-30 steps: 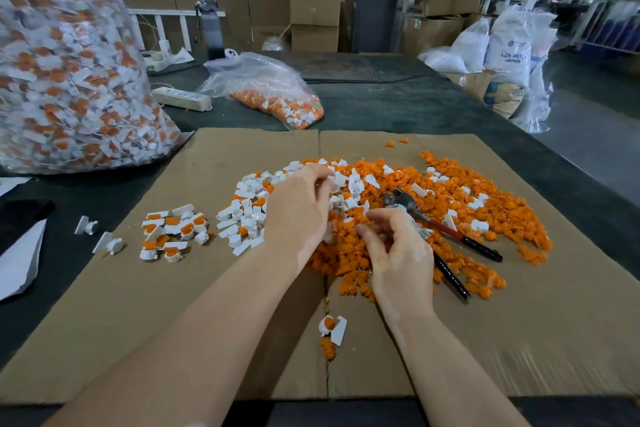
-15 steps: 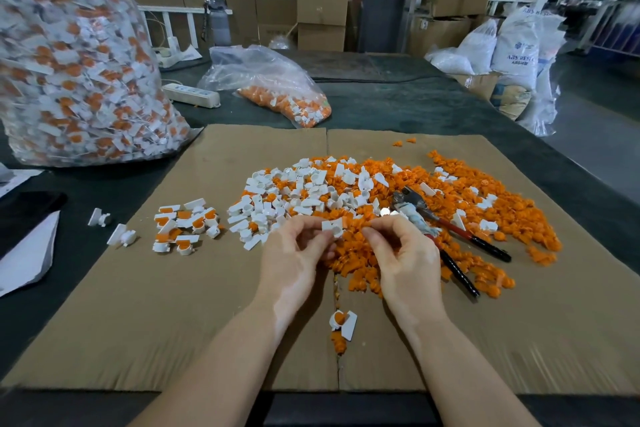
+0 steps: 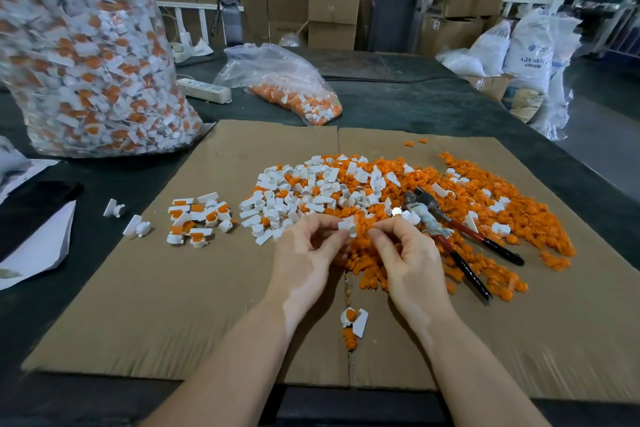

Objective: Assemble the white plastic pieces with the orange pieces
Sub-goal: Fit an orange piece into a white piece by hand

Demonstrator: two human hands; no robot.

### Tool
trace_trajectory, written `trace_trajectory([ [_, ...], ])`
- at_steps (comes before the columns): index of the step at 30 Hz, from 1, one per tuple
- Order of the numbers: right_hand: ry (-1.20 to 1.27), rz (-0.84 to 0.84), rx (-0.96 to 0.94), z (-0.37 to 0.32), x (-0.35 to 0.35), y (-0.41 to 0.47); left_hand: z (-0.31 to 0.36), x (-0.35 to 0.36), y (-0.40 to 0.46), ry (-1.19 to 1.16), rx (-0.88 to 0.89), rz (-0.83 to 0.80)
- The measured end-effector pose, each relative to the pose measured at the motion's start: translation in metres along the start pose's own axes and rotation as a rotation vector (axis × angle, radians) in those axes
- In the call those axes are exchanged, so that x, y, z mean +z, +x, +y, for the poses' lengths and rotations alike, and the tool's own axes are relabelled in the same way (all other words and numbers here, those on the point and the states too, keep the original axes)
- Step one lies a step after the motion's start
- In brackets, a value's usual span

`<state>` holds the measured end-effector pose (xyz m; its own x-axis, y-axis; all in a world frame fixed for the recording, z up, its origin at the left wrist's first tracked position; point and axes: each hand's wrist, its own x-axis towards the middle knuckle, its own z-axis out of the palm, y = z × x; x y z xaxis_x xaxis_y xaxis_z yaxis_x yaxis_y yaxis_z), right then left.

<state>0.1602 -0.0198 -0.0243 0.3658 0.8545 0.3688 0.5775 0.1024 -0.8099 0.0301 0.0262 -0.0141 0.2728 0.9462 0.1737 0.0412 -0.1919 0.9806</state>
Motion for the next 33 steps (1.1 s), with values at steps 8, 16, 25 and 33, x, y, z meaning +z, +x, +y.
trace_trajectory([
  [8,-0.151,0.038,-0.144,-0.0041,-0.0005,-0.0058,0.0007,-0.0010,-0.0015,-0.121,-0.043,0.017],
  [16,-0.291,0.136,-0.292,-0.0064,0.0010,-0.0071,0.0005,-0.0001,-0.0031,0.007,0.010,0.023],
  [25,-0.290,0.078,-0.270,-0.0030,0.0022,-0.0065,-0.0031,0.0033,-0.0042,0.198,0.058,0.003],
  [33,-0.099,0.044,-0.274,-0.0088,-0.0028,-0.0056,-0.0071,-0.0030,0.0009,-0.092,-0.093,0.011],
])
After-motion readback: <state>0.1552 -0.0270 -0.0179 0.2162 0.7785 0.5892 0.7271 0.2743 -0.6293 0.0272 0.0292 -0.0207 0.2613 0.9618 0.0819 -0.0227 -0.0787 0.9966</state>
